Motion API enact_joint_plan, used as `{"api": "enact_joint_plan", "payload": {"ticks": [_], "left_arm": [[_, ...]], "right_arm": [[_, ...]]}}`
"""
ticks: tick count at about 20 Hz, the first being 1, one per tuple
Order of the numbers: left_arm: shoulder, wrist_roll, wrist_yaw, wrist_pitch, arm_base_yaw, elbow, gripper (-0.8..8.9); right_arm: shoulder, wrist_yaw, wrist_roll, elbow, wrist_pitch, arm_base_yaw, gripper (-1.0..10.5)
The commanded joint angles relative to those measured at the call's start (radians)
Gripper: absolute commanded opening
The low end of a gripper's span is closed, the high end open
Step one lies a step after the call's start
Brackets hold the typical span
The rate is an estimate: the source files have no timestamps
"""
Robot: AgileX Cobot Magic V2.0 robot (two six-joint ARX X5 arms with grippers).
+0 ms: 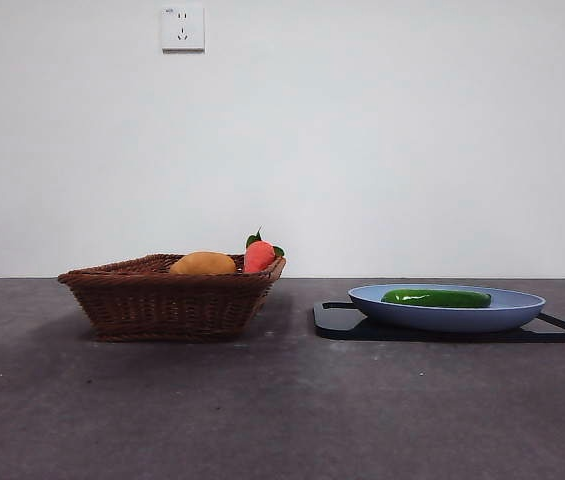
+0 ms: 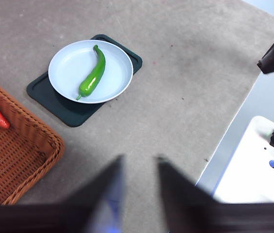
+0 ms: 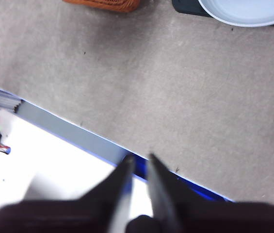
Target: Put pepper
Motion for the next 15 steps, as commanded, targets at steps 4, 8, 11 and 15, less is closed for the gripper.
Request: {"api": "enact_joint_plan", "payload": {"ticks": [4,8,11,15], "left_arm": [[0.007,0.008,0.002,-0.002,-0.005,0.016,0.08],[0.007,0.008,0.003,0.013,-0.005,0.016,0.08],[0.007,0.008,0.003,0.053,-0.005,0.016,0.08],[0.007,0.008,0.003,0.108,-0.005,0.016,0.08]], "right_arm": [[0.008,-0.001,-0.004,0.019,0.021,0.004,0.1],[0.008,0.002,-0.004,0.019,0.021,0.003,0.1],[0.008,0.002,-0.004,0.019,0.021,0.003,0.1],[0.008,0.002,-0.004,0.019,0.021,0.003,0.1]]}}
